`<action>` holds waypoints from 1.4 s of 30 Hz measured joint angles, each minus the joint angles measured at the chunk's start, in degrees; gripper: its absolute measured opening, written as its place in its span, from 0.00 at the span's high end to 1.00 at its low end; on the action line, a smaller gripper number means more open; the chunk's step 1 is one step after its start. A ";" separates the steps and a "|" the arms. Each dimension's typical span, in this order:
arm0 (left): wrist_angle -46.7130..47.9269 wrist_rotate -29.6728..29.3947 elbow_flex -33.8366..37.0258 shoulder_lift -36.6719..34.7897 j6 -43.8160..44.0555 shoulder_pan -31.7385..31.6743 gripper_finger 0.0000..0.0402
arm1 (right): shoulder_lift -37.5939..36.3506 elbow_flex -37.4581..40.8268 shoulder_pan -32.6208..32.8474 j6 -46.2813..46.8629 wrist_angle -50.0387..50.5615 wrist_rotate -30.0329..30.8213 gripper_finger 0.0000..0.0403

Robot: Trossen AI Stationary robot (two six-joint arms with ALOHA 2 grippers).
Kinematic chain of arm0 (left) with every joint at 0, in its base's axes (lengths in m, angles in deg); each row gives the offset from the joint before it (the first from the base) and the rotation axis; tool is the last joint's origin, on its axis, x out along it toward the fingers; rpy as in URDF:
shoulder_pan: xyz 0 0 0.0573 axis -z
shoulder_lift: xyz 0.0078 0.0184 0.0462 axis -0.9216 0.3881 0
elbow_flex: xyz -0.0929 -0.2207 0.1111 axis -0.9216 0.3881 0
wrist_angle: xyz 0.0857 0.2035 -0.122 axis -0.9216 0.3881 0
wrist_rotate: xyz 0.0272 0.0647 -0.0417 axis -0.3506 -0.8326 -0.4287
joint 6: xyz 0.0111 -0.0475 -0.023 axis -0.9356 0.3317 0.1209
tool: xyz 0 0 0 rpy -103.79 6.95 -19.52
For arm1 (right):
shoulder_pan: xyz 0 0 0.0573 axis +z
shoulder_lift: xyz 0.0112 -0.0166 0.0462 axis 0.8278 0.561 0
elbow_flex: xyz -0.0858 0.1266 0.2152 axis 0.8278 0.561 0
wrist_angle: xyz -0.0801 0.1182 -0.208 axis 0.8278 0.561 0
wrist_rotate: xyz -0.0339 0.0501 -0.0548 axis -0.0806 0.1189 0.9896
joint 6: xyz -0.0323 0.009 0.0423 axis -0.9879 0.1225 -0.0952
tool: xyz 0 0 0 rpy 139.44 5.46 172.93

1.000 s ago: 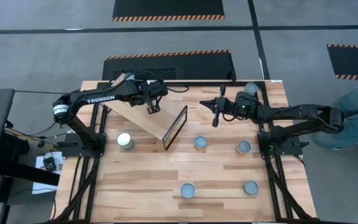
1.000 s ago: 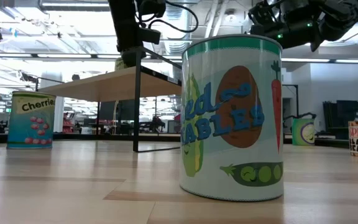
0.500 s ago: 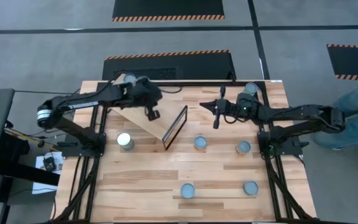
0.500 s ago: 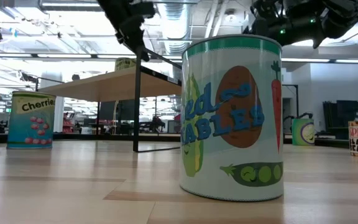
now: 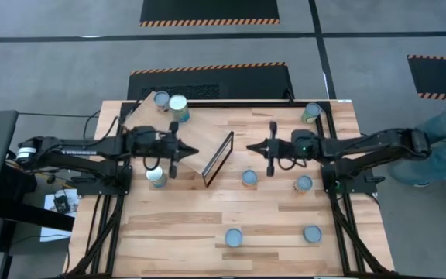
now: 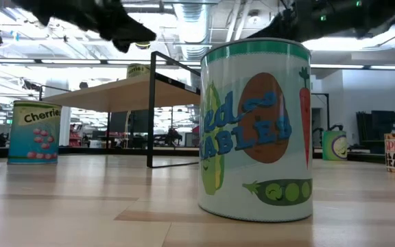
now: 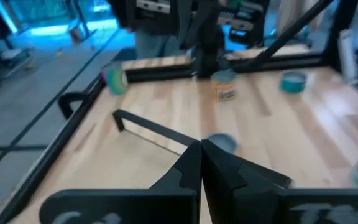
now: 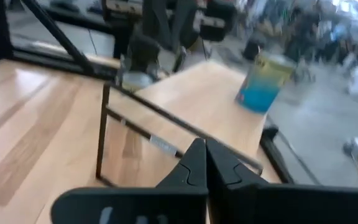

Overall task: Pick and place cans onto a shelf
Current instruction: Put the canned mushrooms on the shelf

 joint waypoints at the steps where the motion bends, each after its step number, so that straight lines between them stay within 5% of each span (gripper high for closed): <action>1: -2.08 0.27 1.77 -1.02 0.40 0.06 1.00 | 0.07 -1.24 1.22 0.79 2.82 2.12 0.98; 8: -7.28 0.34 8.22 -4.57 1.99 0.41 1.00 | 5.72 -7.30 6.81 11.81 16.78 4.89 0.91; 25: -11.05 -2.60 8.77 -7.45 2.52 0.39 1.00 | 26.91 -16.01 14.74 23.30 32.83 4.69 0.52; 42: -1.97 -4.58 11.24 -22.39 3.50 -3.82 1.00 | 38.88 -23.01 12.80 19.27 37.66 5.81 0.72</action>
